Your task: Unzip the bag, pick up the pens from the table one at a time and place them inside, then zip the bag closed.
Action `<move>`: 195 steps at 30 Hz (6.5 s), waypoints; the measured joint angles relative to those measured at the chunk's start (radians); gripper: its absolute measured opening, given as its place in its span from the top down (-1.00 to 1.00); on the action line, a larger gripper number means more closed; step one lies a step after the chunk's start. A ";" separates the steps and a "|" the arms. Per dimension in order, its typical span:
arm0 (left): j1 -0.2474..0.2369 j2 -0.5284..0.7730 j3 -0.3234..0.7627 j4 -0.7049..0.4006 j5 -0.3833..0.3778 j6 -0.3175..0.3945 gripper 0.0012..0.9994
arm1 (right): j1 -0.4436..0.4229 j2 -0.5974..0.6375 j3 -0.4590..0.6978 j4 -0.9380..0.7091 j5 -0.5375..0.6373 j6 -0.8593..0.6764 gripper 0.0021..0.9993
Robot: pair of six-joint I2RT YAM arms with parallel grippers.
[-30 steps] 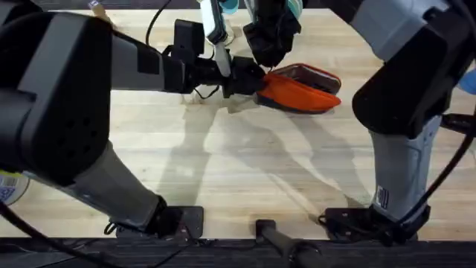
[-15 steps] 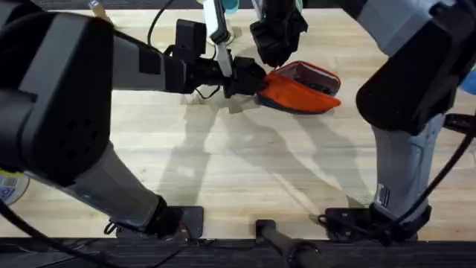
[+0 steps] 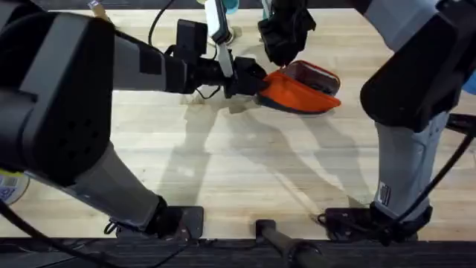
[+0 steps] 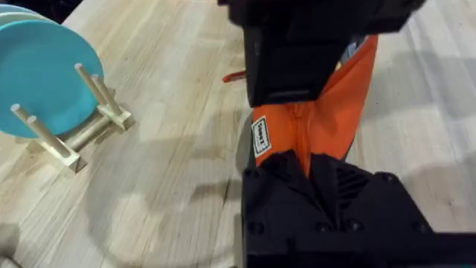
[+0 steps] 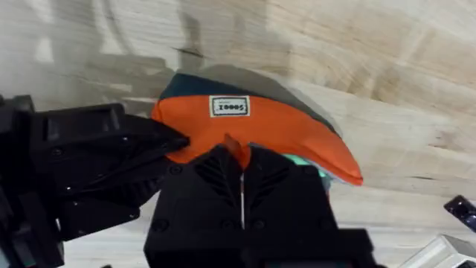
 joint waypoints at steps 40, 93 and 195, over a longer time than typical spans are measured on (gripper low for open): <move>0.031 0.000 0.000 -0.001 0.032 0.000 0.92 | -0.089 -0.049 0.000 -0.076 -0.007 0.000 0.94; 0.056 0.010 0.000 -0.019 0.059 0.000 0.92 | -0.389 -0.870 -0.447 0.007 -0.128 -0.155 -0.99; 0.062 0.010 0.000 -0.023 0.058 0.000 0.92 | -0.398 -0.565 -1.083 0.907 -1.022 -0.026 -0.99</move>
